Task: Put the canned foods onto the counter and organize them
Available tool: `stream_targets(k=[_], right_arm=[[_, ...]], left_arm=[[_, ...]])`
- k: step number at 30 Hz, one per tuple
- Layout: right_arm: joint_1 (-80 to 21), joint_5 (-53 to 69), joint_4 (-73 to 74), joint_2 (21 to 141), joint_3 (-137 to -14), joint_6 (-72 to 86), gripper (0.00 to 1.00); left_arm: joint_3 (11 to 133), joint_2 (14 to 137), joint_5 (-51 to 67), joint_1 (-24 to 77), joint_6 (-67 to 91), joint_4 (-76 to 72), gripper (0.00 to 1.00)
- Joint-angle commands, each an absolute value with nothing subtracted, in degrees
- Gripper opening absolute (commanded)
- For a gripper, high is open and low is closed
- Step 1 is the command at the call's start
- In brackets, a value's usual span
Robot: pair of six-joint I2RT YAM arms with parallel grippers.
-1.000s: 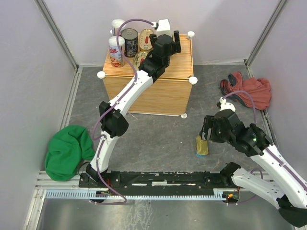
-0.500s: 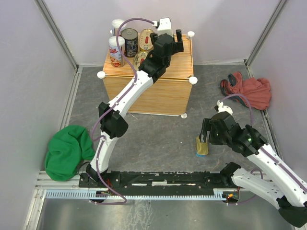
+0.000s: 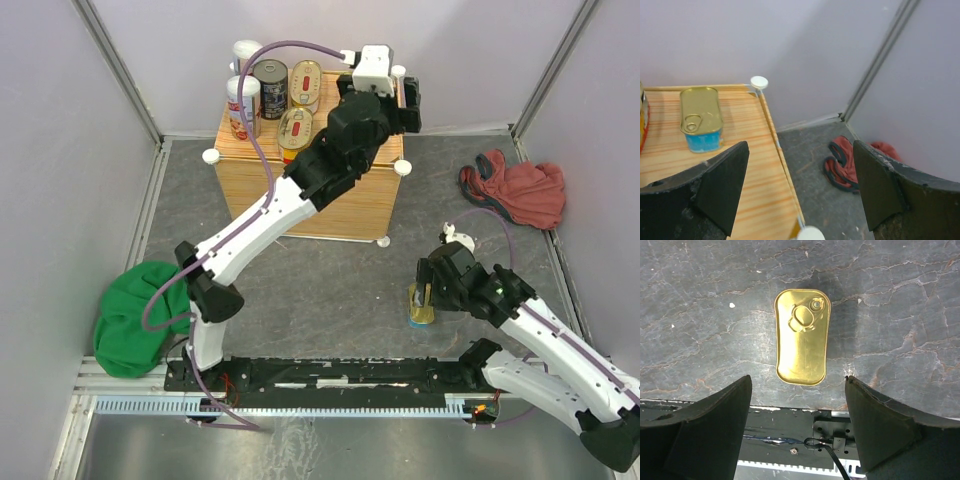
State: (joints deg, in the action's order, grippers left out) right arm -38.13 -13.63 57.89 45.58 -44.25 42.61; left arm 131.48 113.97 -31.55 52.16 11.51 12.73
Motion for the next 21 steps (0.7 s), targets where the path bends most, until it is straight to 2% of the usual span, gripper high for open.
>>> stream_targets(k=[1,21], right_arm=[[-38.0,-13.6,53.6,46.9,-43.4,43.0,0.83],[-38.0,-13.7,43.8,53.4,-34.6,45.1,0.83]], left_arm=[[127.7,107.2,-35.2,56.2,8.1,12.7,0.91],[99.6,86.8,-47.1,73.1,15.2,14.9,0.9]])
